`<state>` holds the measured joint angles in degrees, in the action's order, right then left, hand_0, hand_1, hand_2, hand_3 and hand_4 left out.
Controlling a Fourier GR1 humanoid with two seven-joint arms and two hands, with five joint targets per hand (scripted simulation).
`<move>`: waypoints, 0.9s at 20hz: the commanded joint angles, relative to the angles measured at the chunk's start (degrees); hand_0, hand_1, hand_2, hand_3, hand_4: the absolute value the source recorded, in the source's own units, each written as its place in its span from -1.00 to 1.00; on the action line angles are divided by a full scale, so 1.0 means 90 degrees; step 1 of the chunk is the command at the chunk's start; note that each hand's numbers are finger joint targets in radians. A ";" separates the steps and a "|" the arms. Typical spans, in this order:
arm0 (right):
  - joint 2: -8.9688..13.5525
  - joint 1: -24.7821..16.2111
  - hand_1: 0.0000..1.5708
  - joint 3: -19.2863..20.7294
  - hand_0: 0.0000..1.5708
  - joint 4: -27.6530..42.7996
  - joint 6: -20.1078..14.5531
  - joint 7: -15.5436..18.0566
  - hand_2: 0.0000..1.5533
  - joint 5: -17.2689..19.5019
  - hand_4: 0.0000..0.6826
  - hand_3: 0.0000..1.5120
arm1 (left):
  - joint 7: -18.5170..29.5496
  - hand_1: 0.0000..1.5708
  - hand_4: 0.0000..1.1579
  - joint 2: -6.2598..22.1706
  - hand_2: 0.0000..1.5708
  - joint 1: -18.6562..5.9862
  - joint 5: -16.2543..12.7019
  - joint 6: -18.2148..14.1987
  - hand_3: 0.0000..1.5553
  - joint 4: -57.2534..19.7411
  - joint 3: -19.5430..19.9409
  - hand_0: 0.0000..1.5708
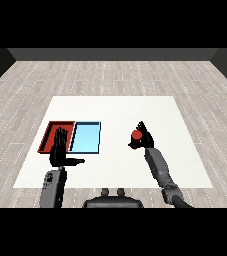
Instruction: Pick the red can and put it in the red box
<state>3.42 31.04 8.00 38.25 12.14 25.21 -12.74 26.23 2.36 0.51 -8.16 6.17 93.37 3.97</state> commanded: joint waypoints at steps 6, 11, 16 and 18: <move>0.0239 0.0789 -1.00 0.0313 -1.00 -0.1254 -0.0052 0.0123 -1.00 0.0015 -1.00 -1.00 | 0.0133 -1.00 -1.00 -0.0017 -1.00 0.0016 -0.0046 0.0070 -1.00 -0.0106 0.0014 -1.00; 0.0111 0.0778 0.94 0.0176 0.94 -0.1350 -0.0847 0.0389 0.93 0.0384 0.44 0.93 | 0.0265 -1.00 -1.00 -0.0034 -1.00 -0.0071 0.0133 -0.0046 -1.00 -0.0252 0.0009 -1.00; -0.0097 0.0826 0.96 -0.0147 0.96 -0.1251 -0.1599 0.0055 0.89 0.0789 0.68 0.87 | -0.0225 -1.00 -1.00 0.0095 -1.00 0.0238 -0.0164 0.0129 -1.00 0.0435 0.0032 -1.00; -0.0157 0.0459 0.96 -0.0189 0.96 -0.1236 -0.1540 0.0406 0.90 0.0839 0.69 0.88 | 0.0186 -1.00 -1.00 0.0009 -1.00 -0.0432 0.0003 -0.0029 -1.00 -0.0546 0.0146 -1.00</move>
<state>2.68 37.43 7.62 26.99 0.44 27.85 -7.01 25.90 2.69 -0.34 -8.32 6.21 93.08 4.44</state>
